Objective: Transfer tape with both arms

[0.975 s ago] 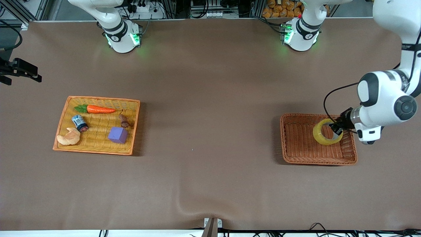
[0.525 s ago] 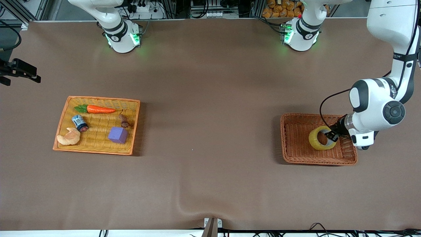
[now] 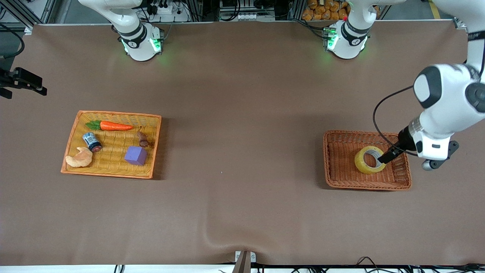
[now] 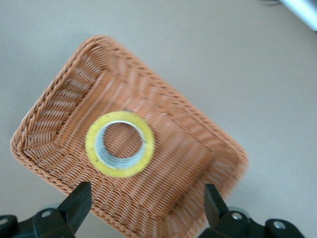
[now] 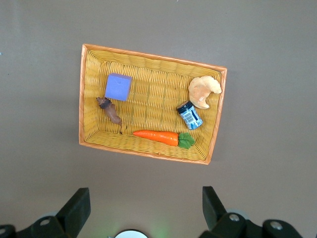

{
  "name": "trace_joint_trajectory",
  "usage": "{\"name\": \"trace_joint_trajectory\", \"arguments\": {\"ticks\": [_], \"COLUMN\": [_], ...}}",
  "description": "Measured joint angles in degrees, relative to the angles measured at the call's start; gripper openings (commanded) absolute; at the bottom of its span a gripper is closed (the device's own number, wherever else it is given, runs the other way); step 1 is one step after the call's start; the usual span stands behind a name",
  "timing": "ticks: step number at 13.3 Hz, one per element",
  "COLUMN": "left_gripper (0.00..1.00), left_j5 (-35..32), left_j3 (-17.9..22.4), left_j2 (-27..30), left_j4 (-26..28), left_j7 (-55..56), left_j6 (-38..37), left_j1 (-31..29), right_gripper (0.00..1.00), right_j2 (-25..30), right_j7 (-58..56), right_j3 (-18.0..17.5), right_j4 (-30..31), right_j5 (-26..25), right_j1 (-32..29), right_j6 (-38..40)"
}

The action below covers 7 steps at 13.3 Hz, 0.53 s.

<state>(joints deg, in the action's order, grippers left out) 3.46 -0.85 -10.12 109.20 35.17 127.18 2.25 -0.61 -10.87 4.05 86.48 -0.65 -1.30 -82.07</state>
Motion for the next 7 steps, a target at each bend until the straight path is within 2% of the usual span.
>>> {"name": "trace_joint_trajectory", "arguments": {"ticks": [2, 7], "left_gripper": [1.0, 1.0], "left_j5": [0.0, 0.0], "left_j3": [-1.79, -3.43], "left_j2": [4.17, 10.47], "left_j4": [-0.12, -4.14], "left_j7": [-2.37, -13.58], "left_j6": [-2.12, -18.56], "left_j1": [0.08, 0.06], "right_gripper": [1.0, 1.0], "right_j2": [0.0, 0.02], "right_j7": [0.04, 0.06], "right_j3": [0.03, 0.11], "right_j4": [-0.27, -1.49], "right_j5": [0.0, 0.0], "right_j1": [0.0, 0.0], "right_j6": [-0.21, -0.25]}}
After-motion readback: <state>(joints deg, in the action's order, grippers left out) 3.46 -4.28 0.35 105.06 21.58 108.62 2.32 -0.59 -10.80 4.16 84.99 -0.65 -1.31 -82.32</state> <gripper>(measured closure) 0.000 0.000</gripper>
